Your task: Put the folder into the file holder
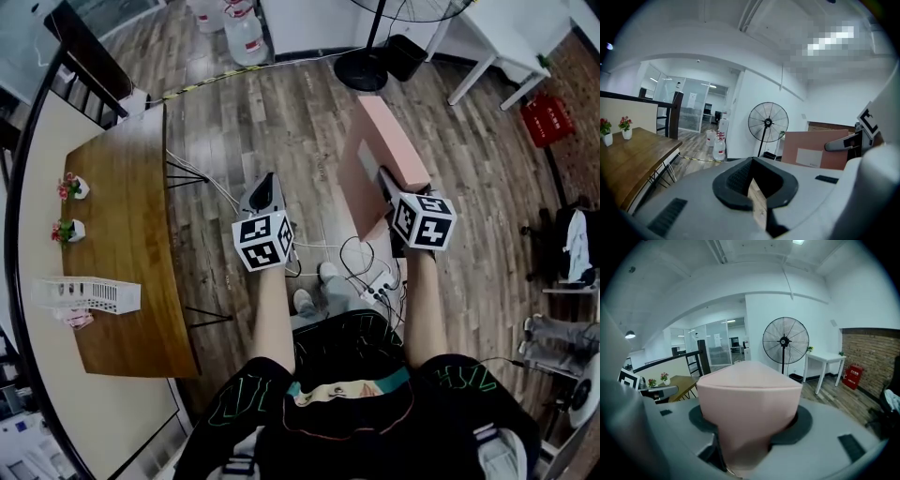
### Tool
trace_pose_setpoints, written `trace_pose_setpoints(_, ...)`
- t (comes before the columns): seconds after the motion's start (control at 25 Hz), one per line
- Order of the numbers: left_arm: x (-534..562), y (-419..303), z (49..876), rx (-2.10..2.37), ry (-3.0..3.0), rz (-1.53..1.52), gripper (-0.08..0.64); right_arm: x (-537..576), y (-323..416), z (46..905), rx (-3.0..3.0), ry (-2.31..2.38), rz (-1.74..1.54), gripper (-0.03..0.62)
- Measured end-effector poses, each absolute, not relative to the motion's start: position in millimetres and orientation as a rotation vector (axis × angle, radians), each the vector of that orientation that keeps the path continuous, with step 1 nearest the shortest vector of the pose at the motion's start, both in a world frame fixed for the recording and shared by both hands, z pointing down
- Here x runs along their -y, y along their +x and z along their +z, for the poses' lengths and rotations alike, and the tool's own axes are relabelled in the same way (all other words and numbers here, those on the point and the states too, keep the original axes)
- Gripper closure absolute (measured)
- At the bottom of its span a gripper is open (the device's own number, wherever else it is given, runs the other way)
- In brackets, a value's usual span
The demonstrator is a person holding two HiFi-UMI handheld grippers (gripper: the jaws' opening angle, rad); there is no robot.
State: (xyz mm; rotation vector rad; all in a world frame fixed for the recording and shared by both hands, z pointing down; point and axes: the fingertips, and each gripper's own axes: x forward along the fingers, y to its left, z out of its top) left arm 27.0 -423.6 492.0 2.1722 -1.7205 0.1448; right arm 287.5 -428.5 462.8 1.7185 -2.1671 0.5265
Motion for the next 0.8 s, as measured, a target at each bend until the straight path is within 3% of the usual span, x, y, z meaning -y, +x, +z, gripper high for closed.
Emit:
trace_pose_setpoints(0.56,503.5,38.5,454.5,1.835,2.199,0.13,0.563,525.6,289.1,434.5,2.311,1.657,0.467,0.311)
trace_pose_setpoints(0.8,495.3,6.3,462.1,1.954,2.068,0.131,0.563,543.4,263.9,440.8,2.389,1.532,0.481,0.311)
